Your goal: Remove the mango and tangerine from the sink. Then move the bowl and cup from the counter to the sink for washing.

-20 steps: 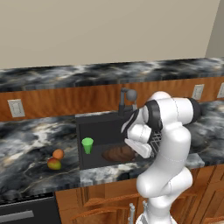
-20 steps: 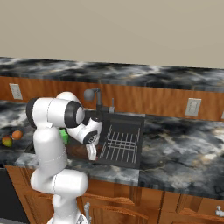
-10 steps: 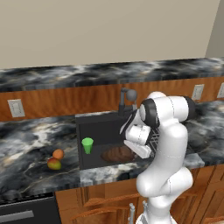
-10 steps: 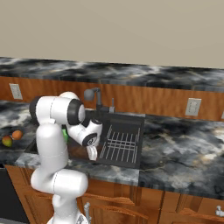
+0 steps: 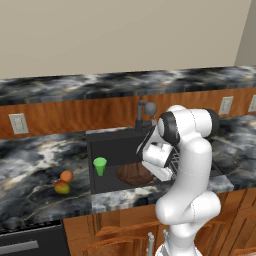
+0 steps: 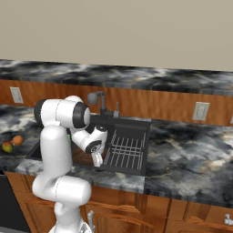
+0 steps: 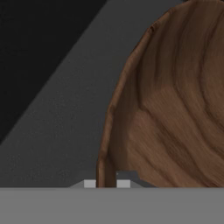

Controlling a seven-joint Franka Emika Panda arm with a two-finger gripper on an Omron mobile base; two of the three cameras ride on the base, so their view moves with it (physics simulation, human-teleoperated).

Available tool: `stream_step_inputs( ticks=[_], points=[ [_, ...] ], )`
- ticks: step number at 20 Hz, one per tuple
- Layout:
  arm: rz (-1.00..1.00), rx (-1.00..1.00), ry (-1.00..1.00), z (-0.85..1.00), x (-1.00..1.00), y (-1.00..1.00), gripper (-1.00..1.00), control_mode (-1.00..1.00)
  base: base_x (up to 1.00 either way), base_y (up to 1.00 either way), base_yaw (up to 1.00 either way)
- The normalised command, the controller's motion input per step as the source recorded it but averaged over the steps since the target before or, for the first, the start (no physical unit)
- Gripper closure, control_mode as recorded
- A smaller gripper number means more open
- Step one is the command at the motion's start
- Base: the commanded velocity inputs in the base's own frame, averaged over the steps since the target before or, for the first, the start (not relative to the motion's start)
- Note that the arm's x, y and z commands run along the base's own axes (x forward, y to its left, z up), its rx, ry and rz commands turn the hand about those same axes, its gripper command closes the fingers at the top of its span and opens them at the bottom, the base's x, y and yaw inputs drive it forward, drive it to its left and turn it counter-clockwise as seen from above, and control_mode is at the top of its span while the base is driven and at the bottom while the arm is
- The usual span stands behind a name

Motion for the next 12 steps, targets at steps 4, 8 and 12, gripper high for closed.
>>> stream_step_inputs(
  ticks=[4, 8, 12],
  points=[
    [0.0, 0.0, -0.02, -0.04, 0.19, 0.09, 1.0, -1.0, 0.0, 0.0, 0.0],
    [0.0, 0.0, -0.03, -0.04, 0.15, 0.06, 1.0, -1.0, 0.0, 0.0, 0.0],
    [0.01, 0.0, -0.01, -0.05, 0.13, 0.02, 1.0, -1.0, 0.0, 0.0, 0.0]
  ],
)
